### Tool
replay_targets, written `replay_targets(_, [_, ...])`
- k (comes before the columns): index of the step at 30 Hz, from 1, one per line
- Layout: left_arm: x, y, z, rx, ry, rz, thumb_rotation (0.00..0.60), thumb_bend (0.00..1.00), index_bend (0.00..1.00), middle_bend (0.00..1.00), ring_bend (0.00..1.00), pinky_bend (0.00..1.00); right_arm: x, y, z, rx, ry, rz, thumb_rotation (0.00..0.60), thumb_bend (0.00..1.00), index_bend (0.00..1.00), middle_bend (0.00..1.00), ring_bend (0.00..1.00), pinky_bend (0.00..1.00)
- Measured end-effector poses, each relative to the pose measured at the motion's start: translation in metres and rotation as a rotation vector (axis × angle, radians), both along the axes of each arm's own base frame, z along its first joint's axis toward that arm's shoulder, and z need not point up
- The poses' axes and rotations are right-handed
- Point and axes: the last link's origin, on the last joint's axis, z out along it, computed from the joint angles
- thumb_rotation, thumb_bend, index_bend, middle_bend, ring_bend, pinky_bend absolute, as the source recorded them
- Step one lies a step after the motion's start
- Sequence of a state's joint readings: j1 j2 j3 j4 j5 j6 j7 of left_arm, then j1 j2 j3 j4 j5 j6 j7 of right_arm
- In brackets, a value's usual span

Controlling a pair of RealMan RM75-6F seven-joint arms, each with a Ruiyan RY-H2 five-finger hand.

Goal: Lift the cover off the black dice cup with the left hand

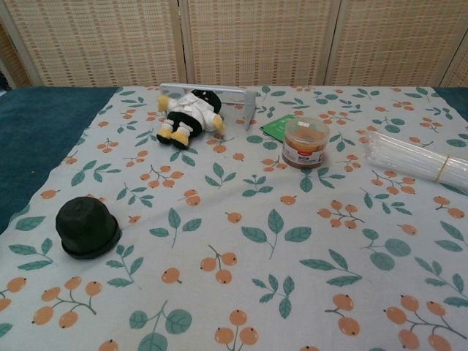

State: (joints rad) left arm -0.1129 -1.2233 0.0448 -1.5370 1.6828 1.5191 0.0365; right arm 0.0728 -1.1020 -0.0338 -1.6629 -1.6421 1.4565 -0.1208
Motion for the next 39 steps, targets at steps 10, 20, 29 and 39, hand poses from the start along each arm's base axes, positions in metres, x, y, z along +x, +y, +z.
replay_targets(10, [0.008,-0.002,-0.018,-0.079,-0.02,-0.021,0.6,0.42,0.0,0.0,0.0,0.08,0.001,0.001,0.0,0.004,-0.005,0.004,0.6,0.25,0.0,0.0,0.0,0.0])
replay_targets(20, [0.044,0.007,-0.073,-0.243,-0.085,-0.153,0.6,0.39,0.0,0.0,0.0,0.08,0.0,-0.001,0.001,-0.003,-0.006,-0.002,0.6,0.25,0.0,0.0,0.0,0.0])
replay_targets(29, [0.062,0.026,-0.122,-0.242,-0.075,-0.218,0.6,0.33,0.0,0.0,0.0,0.08,-0.002,-0.003,-0.002,0.004,0.004,-0.014,0.6,0.25,0.0,0.0,0.0,0.0])
replay_targets(39, [0.065,0.038,-0.154,-0.261,-0.016,-0.205,0.6,0.33,0.0,0.0,0.0,0.08,-0.003,-0.005,-0.001,0.0,0.001,-0.027,0.6,0.25,0.0,0.0,0.0,0.0])
